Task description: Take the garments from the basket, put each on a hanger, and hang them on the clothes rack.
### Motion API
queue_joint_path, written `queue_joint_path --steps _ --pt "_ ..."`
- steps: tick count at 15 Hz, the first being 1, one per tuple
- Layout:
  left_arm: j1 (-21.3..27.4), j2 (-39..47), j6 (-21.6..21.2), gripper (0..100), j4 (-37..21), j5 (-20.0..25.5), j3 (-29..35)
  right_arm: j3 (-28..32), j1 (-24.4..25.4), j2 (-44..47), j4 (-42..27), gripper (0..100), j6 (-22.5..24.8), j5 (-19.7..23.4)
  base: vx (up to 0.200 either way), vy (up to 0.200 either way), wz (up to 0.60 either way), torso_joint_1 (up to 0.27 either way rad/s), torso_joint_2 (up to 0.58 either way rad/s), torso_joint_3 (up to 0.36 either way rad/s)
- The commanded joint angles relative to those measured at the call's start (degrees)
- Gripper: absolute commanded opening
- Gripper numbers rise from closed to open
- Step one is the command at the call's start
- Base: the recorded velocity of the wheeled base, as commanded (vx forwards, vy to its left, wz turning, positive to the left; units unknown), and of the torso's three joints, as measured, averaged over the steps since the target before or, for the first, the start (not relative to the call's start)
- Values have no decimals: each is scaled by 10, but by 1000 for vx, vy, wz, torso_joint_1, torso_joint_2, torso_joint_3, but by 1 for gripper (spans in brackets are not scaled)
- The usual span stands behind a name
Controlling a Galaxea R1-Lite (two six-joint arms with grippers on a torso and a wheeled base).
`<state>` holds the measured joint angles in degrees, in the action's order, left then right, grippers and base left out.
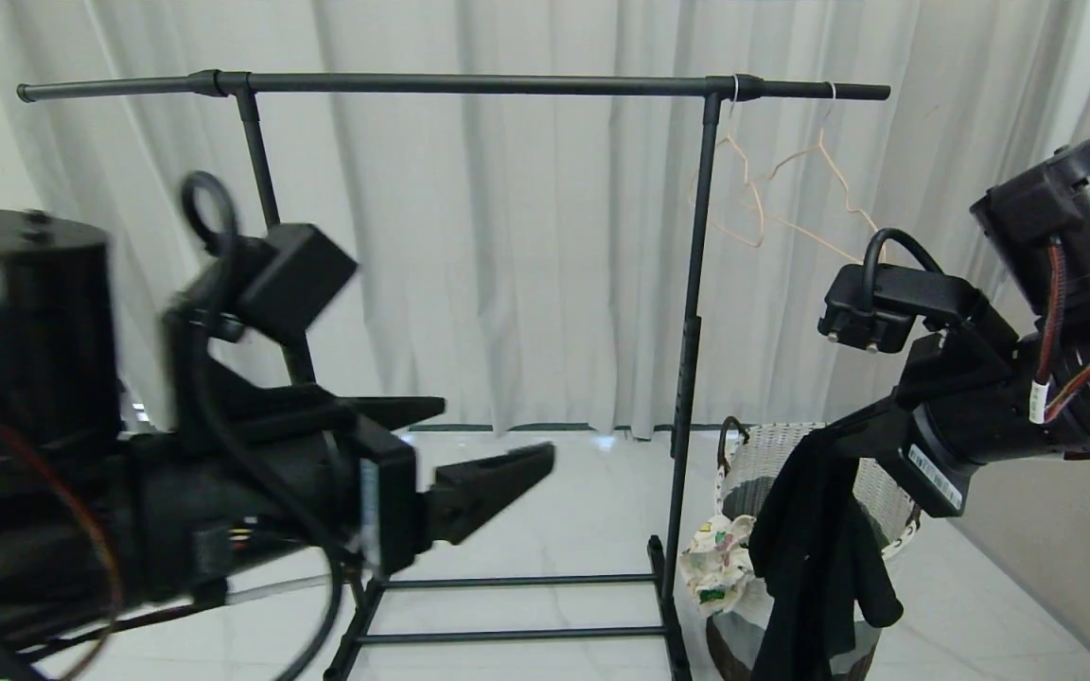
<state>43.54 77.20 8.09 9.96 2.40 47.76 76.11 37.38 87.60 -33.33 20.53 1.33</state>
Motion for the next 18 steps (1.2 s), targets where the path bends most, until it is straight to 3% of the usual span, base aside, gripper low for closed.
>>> queue_joint_path --steps 1,3,5,7,10,14,18 --pt "94 152 20 100 47 -68 11 4 22 4 0 0 -11 1 0 0 0 0 0 0" --pt "124 206 22 100 77 -70 13 6 60 14 11 0 -66 0 0 0 0 0 0 0" --pt "140 250 24 100 128 -69 15 9 76 19 20 0 -85 -1 0 0 0 0 0 0" --pt "140 288 32 100 157 -69 27 16 82 16 20 0 -88 -1 0 0 0 0 0 0" --pt "140 331 81 100 186 -69 60 27 89 14 20 0 -95 0 0 0 0 0 0 0" --pt "119 372 86 100 190 -70 86 26 89 3 20 0 -97 1 0 0 0 0 0 0" --pt "120 346 87 100 194 -59 76 26 88 1 20 0 -97 3 0 0 0 0 0 0"
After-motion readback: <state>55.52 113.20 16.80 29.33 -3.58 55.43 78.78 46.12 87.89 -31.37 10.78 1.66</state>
